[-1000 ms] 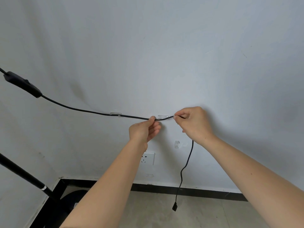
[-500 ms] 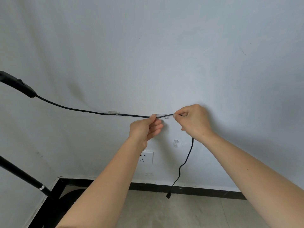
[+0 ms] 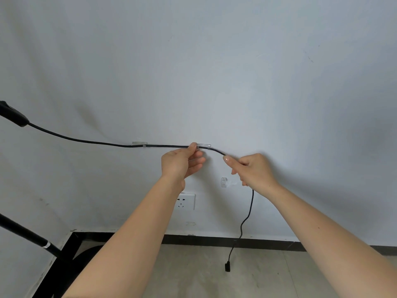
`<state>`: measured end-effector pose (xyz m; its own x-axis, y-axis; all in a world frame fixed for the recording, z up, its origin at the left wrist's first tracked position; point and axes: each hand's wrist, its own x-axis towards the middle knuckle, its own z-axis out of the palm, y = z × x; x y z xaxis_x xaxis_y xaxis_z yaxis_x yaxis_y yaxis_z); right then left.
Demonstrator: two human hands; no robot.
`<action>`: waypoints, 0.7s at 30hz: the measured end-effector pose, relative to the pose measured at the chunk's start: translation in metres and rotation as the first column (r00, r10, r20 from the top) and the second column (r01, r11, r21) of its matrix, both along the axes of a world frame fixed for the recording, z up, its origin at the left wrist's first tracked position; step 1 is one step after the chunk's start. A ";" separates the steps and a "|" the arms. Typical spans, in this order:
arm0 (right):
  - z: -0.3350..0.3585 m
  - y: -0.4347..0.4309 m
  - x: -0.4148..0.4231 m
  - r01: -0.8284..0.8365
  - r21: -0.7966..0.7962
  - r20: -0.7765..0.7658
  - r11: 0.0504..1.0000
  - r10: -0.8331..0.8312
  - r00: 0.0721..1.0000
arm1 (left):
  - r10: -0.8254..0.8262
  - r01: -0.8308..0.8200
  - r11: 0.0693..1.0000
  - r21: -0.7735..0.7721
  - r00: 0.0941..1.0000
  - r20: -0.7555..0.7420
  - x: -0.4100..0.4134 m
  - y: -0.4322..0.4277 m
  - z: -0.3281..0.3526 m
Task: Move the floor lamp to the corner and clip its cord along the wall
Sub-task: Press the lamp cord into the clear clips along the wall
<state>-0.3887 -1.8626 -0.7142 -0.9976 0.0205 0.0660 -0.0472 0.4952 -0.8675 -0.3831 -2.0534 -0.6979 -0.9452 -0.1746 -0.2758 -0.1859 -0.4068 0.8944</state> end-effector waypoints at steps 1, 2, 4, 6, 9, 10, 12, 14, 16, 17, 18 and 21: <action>-0.007 0.006 0.001 0.013 -0.036 0.042 0.999 -0.011 0.999 | 0.001 -0.001 1.000 -0.001 1.000 -0.001 0.000 0.000 0.000; -0.015 0.011 0.003 0.026 -0.071 0.090 0.997 -0.019 0.996 | 0.002 -0.002 1.000 0.000 1.000 -0.004 0.000 0.000 -0.001; -0.031 0.022 0.008 0.050 -0.132 0.187 0.990 -0.024 0.982 | 0.005 -0.005 1.000 -0.001 1.000 -0.013 0.000 0.001 -0.002; -0.049 0.031 0.012 0.077 -0.200 0.269 0.977 -0.021 0.963 | 0.015 -0.015 1.000 -0.003 1.000 -0.022 0.000 0.002 -0.003; -0.074 0.042 0.021 0.149 -0.231 0.345 0.962 -0.062 0.937 | 0.037 -0.037 0.999 -0.006 0.999 -0.032 -0.001 0.004 -0.005; -0.083 0.046 0.025 0.174 -0.211 0.358 0.962 -0.089 0.929 | 0.041 -0.042 0.999 -0.008 0.998 -0.037 -0.001 0.004 -0.005; -0.098 0.051 0.031 0.203 -0.169 0.371 0.965 -0.129 0.920 | 0.048 -0.048 0.999 -0.011 0.998 -0.048 -0.001 0.005 -0.007; -0.111 0.052 0.034 0.215 -0.174 0.370 0.961 -0.139 0.919 | 0.058 -0.059 0.998 -0.013 0.996 -0.062 -0.002 0.006 -0.009; -0.122 0.049 0.035 0.232 -0.211 0.354 0.950 -0.147 0.924 | 0.066 -0.068 0.998 -0.018 0.995 -0.077 -0.003 0.007 -0.011; -0.123 0.046 0.035 0.237 -0.231 0.343 0.943 -0.149 0.927 | 0.068 -0.070 0.997 -0.017 0.994 -0.088 -0.003 0.007 -0.011; -0.125 0.042 0.035 0.248 -0.257 0.338 0.934 -0.153 0.929 | 0.065 -0.067 0.998 -0.019 0.993 -0.095 -0.003 0.007 -0.011; -0.131 0.032 0.034 0.300 -0.352 0.346 0.887 -0.174 0.922 | 0.048 -0.050 0.999 -0.018 0.994 -0.103 -0.002 0.007 -0.012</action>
